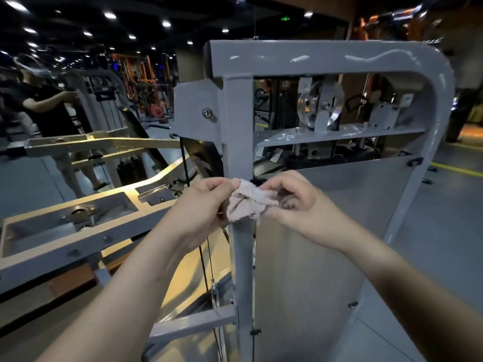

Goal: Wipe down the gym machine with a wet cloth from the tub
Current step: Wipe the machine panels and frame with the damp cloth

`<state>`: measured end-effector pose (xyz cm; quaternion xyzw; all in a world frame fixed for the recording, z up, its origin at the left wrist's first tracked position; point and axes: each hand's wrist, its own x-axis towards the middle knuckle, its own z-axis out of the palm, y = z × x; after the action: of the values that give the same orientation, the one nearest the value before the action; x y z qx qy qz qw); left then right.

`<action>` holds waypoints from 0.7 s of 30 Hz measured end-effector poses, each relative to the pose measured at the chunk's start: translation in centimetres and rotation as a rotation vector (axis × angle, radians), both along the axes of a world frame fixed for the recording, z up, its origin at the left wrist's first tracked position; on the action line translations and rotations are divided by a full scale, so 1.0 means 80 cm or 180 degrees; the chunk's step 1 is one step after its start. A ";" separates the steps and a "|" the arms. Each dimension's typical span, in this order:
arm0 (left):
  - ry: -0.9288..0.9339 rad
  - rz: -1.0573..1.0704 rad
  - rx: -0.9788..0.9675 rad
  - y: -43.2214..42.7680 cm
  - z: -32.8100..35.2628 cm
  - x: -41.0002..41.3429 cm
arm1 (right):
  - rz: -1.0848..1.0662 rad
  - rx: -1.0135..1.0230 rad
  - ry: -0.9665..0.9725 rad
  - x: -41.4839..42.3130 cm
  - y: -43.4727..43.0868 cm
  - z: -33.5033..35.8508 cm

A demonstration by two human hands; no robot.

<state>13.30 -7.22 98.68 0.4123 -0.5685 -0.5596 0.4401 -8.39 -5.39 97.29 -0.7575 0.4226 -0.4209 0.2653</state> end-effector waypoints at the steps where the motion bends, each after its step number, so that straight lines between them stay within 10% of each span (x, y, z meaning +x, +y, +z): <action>1: -0.0027 -0.0039 0.0053 -0.002 -0.004 0.002 | -0.0105 -0.0092 0.0044 0.004 0.000 0.003; 12: -0.0883 -0.0803 -0.0517 -0.002 -0.019 0.005 | 0.0215 0.1381 -0.1191 -0.007 0.007 0.019; 21: -0.0797 -0.0578 -0.0486 0.000 -0.016 -0.023 | -0.0049 0.0850 0.0565 -0.018 0.022 0.006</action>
<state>11.43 -7.25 97.37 0.3911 -0.6946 -0.4966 0.3436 -9.83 -3.66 97.77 -0.7464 0.5025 -0.2944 0.3221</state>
